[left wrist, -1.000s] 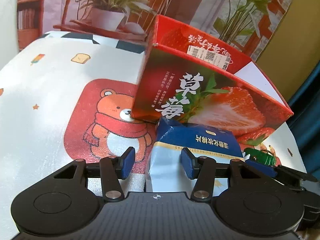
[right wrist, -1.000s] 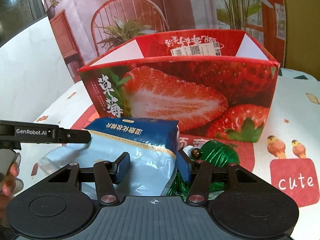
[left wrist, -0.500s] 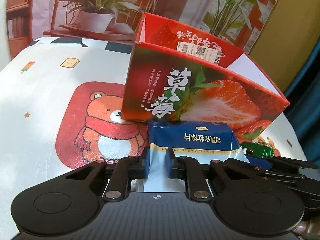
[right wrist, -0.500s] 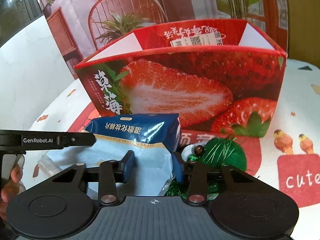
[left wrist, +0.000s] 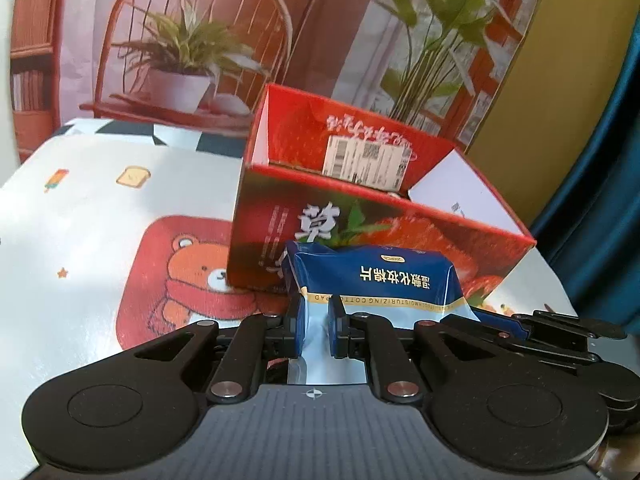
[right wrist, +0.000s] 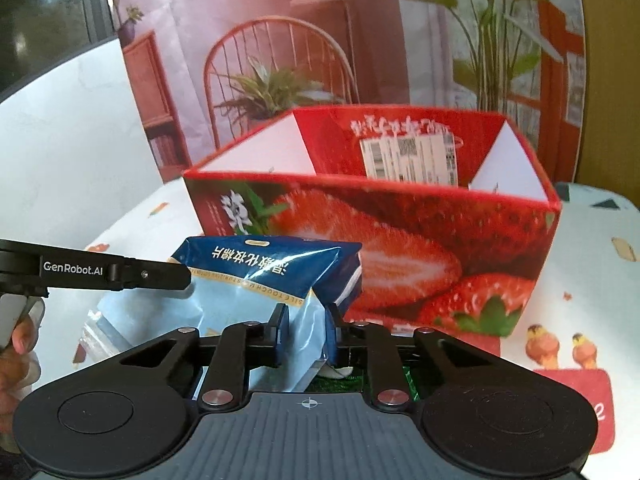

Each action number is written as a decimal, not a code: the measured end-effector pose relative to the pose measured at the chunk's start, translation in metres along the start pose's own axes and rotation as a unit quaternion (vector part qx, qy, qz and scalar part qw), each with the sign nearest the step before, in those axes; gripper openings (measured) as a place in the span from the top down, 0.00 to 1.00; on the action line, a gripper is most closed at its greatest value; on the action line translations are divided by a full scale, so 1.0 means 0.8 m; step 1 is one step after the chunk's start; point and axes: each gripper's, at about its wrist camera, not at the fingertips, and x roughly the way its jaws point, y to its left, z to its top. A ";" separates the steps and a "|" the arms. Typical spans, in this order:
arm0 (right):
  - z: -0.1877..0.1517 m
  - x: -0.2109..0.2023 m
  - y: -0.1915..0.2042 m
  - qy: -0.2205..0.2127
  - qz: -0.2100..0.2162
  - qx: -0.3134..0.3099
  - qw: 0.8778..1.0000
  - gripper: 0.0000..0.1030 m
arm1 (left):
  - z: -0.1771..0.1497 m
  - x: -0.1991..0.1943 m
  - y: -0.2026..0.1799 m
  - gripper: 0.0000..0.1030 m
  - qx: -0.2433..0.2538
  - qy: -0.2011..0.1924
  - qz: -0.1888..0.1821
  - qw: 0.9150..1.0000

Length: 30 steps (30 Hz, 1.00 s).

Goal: Organize soft objects
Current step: 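Close the left gripper on the blue package while the right gripper grips it too, then lift the blue package with both grippers and carry it over the box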

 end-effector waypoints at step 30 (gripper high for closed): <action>0.064 -0.047 0.006 -0.084 0.008 -0.034 0.996 0.86 | 0.054 -0.042 -0.027 0.88 0.031 -0.077 -0.032 0.996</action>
